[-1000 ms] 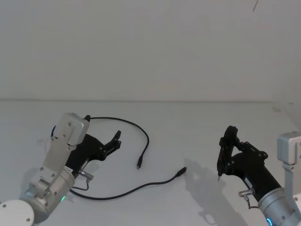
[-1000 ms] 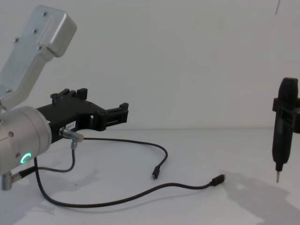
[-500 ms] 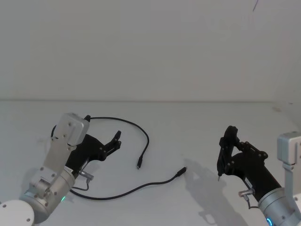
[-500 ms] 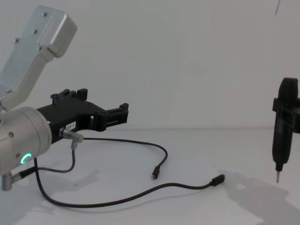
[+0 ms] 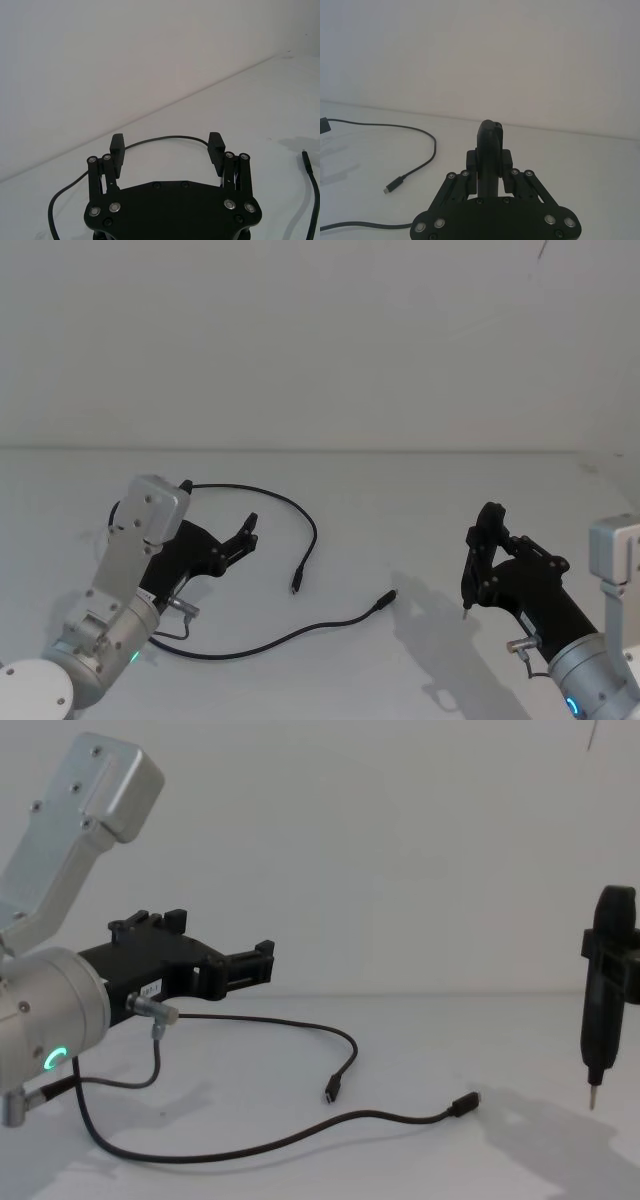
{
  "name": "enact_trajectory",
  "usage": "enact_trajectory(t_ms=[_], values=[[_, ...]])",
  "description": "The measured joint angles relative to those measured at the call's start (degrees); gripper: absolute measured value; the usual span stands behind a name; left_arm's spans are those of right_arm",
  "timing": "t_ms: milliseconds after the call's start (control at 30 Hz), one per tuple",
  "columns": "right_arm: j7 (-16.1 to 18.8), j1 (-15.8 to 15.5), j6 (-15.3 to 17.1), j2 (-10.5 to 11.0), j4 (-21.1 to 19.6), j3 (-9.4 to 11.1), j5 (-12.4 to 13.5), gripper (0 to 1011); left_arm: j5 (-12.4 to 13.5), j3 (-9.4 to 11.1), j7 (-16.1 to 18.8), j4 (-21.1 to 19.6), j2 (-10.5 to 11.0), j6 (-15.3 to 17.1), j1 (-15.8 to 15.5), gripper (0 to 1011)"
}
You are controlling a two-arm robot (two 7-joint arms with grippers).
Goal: Pick up the data cable with the one hand.
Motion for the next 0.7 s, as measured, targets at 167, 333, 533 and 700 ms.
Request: enact_trajectory(t_ms=[167, 333, 533, 700], values=[[0.0, 0.0, 0.0, 0.0, 0.0, 0.0, 0.0, 279, 0.0, 0.0, -0.1, 0.0, 0.0, 0.0, 0.0, 1001], [0.0, 0.0, 0.0, 0.0, 0.0, 0.0, 0.0, 279, -0.4, 0.1, -1.8, -0.2, 0.4, 0.4, -0.4, 1001], [0.0, 0.0, 0.0, 0.0, 0.0, 0.0, 0.0, 279, -1.8, 0.1, -5.2, -0.8, 1.5, 1.5, -1.0, 1001], [0.0, 0.0, 0.0, 0.0, 0.0, 0.0, 0.0, 279, -3.7, 0.1, -9.2, -1.7, 2.9, 3.4, -1.8, 1001]])
